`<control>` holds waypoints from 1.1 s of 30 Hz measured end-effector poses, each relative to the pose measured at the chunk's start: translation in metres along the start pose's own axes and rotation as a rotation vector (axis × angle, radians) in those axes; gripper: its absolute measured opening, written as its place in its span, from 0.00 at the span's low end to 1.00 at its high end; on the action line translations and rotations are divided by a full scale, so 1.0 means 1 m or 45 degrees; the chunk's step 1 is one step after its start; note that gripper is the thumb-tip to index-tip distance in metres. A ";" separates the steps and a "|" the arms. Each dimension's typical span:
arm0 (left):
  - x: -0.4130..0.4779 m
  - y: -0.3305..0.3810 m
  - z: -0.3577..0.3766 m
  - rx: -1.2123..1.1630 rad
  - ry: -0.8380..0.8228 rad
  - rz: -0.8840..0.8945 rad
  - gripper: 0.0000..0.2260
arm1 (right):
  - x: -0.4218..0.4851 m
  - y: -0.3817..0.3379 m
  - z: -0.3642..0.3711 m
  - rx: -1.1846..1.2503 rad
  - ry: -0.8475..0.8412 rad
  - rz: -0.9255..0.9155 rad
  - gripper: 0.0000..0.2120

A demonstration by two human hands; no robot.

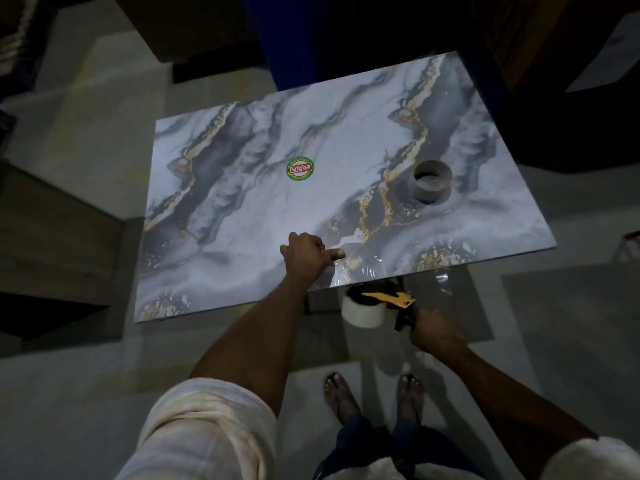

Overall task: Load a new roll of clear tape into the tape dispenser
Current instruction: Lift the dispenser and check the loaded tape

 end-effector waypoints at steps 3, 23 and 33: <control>-0.006 0.008 0.002 0.014 0.009 -0.023 0.24 | -0.033 -0.005 -0.012 -0.141 0.035 -0.101 0.16; -0.086 0.023 -0.055 -0.395 -0.136 -0.053 0.12 | -0.152 0.026 -0.183 0.007 0.902 -0.455 0.14; -0.098 0.104 -0.153 -1.266 -0.065 0.115 0.32 | -0.160 -0.027 -0.266 -0.016 1.405 -0.705 0.16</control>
Point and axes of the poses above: each hand's wrist, its own x-axis towards the middle knuckle, its own z-axis out of the palm, y = z × x, the point moved 6 cm from there along x, towards the middle knuckle, and after that the axes turned 1 degree about y, right-handed, at the moved point
